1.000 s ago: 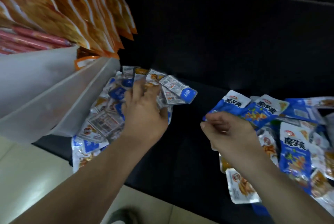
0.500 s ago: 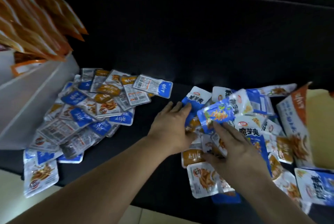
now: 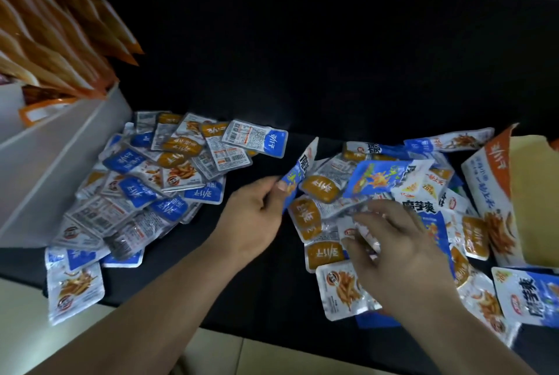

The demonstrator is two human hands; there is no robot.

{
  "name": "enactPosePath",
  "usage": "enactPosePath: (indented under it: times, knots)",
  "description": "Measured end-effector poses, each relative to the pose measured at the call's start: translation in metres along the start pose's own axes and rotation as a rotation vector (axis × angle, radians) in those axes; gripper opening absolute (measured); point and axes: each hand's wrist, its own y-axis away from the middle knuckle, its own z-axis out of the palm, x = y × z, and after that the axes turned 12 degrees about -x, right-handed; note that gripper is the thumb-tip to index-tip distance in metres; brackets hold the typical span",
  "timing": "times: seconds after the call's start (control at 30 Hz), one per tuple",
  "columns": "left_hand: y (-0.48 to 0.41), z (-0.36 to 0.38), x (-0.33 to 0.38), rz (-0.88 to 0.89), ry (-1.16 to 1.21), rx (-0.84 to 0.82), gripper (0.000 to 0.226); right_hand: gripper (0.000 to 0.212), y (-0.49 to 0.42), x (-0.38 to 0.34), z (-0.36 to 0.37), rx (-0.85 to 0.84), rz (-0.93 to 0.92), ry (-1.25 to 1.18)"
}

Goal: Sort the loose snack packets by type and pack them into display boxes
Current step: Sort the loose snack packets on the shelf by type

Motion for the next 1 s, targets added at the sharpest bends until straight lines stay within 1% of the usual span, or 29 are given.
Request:
enactPosePath:
  times: [0.07, 0.1, 0.17, 0.2, 0.27, 0.3, 0.33, 0.37, 0.4, 0.43, 0.47, 0.5, 0.53, 0.57, 0.6, 0.67, 0.73, 0.77, 0.83, 0.93, 1.0]
  knots:
    - [-0.002, -0.007, -0.013, -0.028, -0.181, 0.142, 0.024, 0.037, 0.003, -0.010, 0.004, 0.047, -0.057, -0.021]
    - [-0.005, -0.011, -0.018, -0.057, -0.242, 0.178, 0.020, 0.037, 0.003, -0.013, 0.005, 0.054, -0.079, -0.044]
    - [-0.008, -0.018, -0.023, -0.119, -0.329, 0.186, 0.011, 0.044, 0.001, -0.013, 0.007, 0.031, -0.112, -0.020]
    - [-0.008, -0.020, -0.023, -0.110, -0.417, 0.200, 0.019, 0.051, -0.001, -0.011, 0.007, -0.008, -0.110, 0.025]
    - [-0.005, -0.017, -0.015, 0.011, -0.586, 0.234, 0.052, 0.066, -0.006, -0.003, 0.005, -0.120, -0.050, 0.076]
    - [-0.004, -0.013, -0.006, 0.091, -0.598, 0.207, 0.061, 0.071, -0.008, 0.002, 0.003, -0.182, -0.005, 0.057]
    - [-0.005, -0.008, 0.004, 0.138, -0.570, 0.122, 0.067, 0.074, -0.009, 0.009, 0.001, -0.239, 0.035, 0.024]
    - [-0.008, -0.002, 0.011, 0.144, -0.527, -0.003, 0.076, 0.075, -0.010, 0.015, -0.002, -0.273, 0.061, -0.001]
    - [-0.013, 0.006, 0.016, 0.109, -0.518, -0.135, 0.089, 0.075, -0.011, 0.021, -0.006, -0.285, 0.073, -0.019]
    - [-0.020, 0.014, 0.019, 0.065, -0.571, -0.246, 0.103, 0.075, -0.012, 0.026, -0.012, -0.280, 0.084, -0.053]
    - [-0.027, 0.020, 0.021, 0.036, -0.653, -0.324, 0.114, 0.075, -0.013, 0.030, -0.018, -0.261, 0.097, -0.099]
    - [-0.032, 0.026, 0.021, 0.033, -0.722, -0.362, 0.120, 0.074, -0.012, 0.032, -0.026, -0.229, 0.097, -0.130]
    - [-0.035, 0.030, 0.020, 0.046, -0.771, -0.352, 0.120, 0.073, -0.010, 0.033, -0.031, -0.202, 0.079, -0.143]
    - [-0.036, 0.033, 0.020, 0.073, -0.804, -0.301, 0.114, 0.073, -0.005, 0.033, -0.036, -0.196, 0.049, -0.140]
    - [-0.035, 0.034, 0.019, 0.112, -0.825, -0.230, 0.103, 0.076, 0.001, 0.031, -0.038, -0.229, 0.018, -0.132]
    - [-0.029, 0.036, 0.017, 0.213, -0.855, -0.113, 0.079, 0.088, 0.015, 0.022, -0.038, -0.389, -0.013, -0.110]
    - [-0.021, 0.038, 0.019, 0.303, -0.853, -0.074, 0.063, 0.099, 0.026, 0.014, -0.028, -0.536, -0.011, -0.038]
    - [-0.018, 0.039, 0.021, 0.328, -0.869, -0.061, 0.058, 0.101, 0.030, 0.013, -0.023, -0.573, -0.003, 0.008]
    - [-0.012, 0.040, 0.026, 0.352, -0.936, -0.048, 0.056, 0.094, 0.030, 0.012, -0.022, -0.583, 0.024, 0.031]
    - [-0.003, 0.031, 0.027, 0.381, -1.028, -0.039, 0.064, 0.082, 0.028, 0.016, -0.026, -0.565, 0.058, -0.014]
    - [0.005, 0.021, 0.024, 0.401, -0.996, 0.020, 0.062, 0.079, 0.027, 0.018, -0.025, -0.546, 0.082, -0.014]
